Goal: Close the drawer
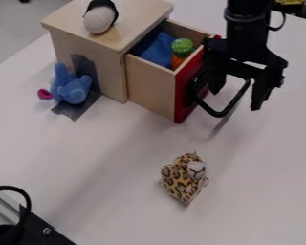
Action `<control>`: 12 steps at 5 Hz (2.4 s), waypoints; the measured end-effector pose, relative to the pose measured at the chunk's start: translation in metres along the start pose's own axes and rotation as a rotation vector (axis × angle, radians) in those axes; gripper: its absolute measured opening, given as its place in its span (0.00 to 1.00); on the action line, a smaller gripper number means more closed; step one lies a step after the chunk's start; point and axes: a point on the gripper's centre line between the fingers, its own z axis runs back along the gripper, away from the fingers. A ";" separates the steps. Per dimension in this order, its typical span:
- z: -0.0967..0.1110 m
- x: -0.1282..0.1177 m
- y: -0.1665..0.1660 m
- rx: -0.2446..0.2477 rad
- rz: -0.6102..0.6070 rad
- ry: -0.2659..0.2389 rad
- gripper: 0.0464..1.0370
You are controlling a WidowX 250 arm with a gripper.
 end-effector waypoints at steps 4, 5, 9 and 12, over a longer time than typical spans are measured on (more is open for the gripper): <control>-0.047 0.041 -0.007 0.265 -0.041 0.154 0.96; -0.046 0.039 -0.004 0.292 -0.053 0.160 0.96; -0.022 0.020 0.003 0.313 -0.019 0.110 0.96; -0.060 0.007 0.031 0.268 0.069 0.261 0.93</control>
